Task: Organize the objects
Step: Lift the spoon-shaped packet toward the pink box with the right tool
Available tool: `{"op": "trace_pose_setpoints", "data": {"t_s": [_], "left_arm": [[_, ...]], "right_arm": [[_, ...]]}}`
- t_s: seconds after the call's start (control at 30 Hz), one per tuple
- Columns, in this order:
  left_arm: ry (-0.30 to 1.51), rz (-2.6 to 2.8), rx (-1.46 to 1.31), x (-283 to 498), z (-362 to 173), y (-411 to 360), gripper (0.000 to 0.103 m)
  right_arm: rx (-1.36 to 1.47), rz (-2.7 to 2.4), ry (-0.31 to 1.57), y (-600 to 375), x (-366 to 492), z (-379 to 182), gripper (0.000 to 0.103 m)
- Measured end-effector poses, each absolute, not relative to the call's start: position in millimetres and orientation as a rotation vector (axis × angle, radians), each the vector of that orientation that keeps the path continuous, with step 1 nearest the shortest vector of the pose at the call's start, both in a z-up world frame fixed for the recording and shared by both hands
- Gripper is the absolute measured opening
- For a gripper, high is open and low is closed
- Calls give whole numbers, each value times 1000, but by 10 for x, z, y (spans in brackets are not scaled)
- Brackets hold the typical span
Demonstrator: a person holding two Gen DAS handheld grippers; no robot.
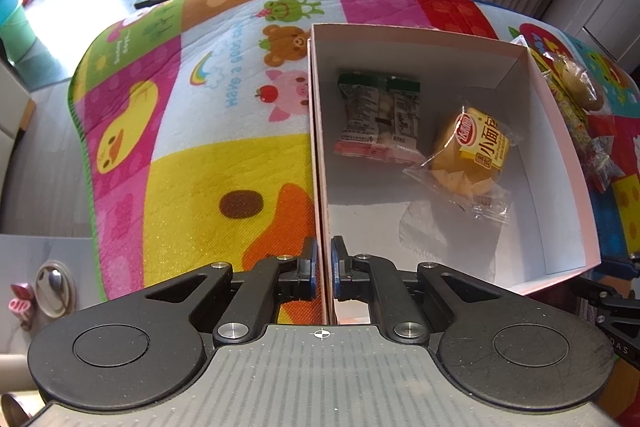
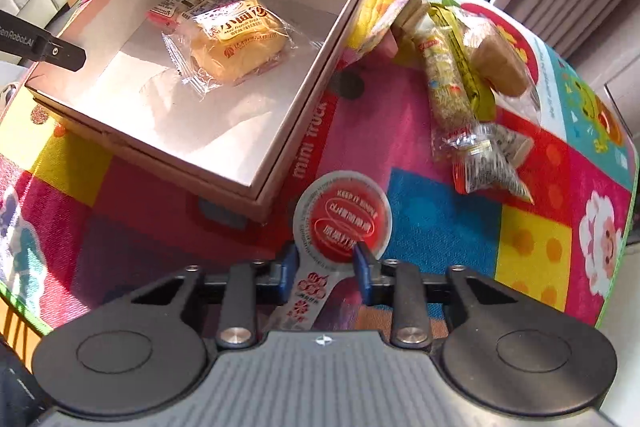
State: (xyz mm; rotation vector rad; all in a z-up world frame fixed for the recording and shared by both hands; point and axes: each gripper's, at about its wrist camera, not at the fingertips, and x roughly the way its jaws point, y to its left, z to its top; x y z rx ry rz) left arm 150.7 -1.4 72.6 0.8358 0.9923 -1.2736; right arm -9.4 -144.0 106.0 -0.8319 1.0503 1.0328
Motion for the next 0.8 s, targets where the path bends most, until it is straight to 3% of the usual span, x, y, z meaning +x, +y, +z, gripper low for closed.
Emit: {"op": "trace_pose_setpoints", "data": {"t_s": [0.07, 0.27, 0.3, 0.33, 0.4, 0.7, 0.77, 0.8], "left_arm": [[1000, -1275, 834, 1510, 726, -16, 9], [1031, -1301, 838, 1537, 727, -14, 10], [1034, -1306, 838, 1543, 726, -17, 10], [1036, -1312, 837, 1552, 725, -17, 10], [1041, -1327, 835, 1572, 723, -16, 11], [1070, -1351, 809, 1662, 724, 18, 11], [1074, -1349, 807, 1670, 723, 14, 11], [1076, -1349, 809, 1671, 722, 11, 11]], "right_arm": [[-787, 1001, 1116, -1551, -145, 1133, 9], [-778, 976, 1155, -1740, -383, 1385, 10], [-807, 979, 1126, -1720, -404, 1388, 19], [-841, 985, 1098, -1676, -409, 1364, 44], [-870, 1008, 1032, -1619, -391, 1334, 74], [-1004, 1075, 975, -1181, -126, 877, 74], [-970, 1068, 1033, -1149, -43, 883, 69], [-964, 1052, 1038, -1152, -27, 899, 55]]}}
